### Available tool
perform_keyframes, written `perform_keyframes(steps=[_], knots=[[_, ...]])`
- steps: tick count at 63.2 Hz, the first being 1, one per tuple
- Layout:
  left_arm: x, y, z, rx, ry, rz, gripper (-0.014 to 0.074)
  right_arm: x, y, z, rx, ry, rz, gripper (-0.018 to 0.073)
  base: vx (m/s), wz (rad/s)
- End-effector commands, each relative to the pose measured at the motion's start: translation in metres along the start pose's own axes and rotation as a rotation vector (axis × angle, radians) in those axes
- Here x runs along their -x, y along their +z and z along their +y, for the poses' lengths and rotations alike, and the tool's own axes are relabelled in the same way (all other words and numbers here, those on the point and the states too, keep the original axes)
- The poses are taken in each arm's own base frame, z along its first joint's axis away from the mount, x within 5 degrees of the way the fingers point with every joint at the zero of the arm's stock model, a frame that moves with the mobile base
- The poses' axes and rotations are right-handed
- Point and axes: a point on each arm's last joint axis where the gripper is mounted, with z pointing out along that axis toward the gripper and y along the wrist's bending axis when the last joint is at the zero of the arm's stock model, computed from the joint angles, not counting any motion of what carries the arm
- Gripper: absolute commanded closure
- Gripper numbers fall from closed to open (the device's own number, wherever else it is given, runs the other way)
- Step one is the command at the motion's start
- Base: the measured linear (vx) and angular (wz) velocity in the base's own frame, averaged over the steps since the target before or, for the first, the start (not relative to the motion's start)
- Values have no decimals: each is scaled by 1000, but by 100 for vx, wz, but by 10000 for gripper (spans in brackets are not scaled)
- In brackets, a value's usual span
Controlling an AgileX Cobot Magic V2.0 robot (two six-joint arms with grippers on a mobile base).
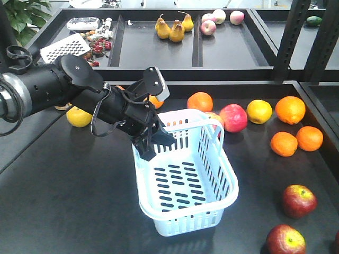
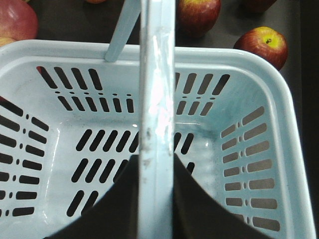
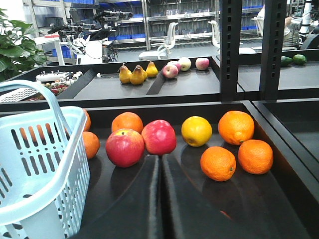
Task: Pick three apples into basket with both arms
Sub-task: 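Lower the light-blue basket onto the table with the left gripper, then open the left gripper and lift it away from the basket handle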
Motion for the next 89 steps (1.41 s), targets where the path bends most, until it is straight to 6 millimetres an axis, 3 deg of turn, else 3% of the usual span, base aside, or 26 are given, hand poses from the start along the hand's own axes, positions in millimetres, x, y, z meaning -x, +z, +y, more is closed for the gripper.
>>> perform_keyframes(steps=[1,12,31,41,49,56,70,79,89], knots=[[27,-26,-7,28,16,-113,547,2,0,0,-2,-15,-67,564,0,0],[27,-26,-8,18,13,-110,456,2,0,0,-2,-15,-67,564,0,0],[28,-28,-9,22,-12,-117,181,2,0,0,-2,-15,-67,564,0,0],[38,-43,-17,38,-20,-143,157,2,0,0,-2,-15,-67,564,0,0],[49,-69,-29,76,-27,-171,185,2,0,0,-2,-15,-67,564,0,0],[59,-99,-47,118,-27,-176,267,2,0,0,-2,-15,-67,564,0,0],[57,-152,-82,216,-30,-39,599,2,0,0,-2,-15,-67,564,0,0],[51,-178,-105,243,-78,35,605,2,0,0,-2,-15,-67,564,0,0],[45,-198,-133,288,-81,-67,605,2,0,0,-2,-15,-67,564,0,0]])
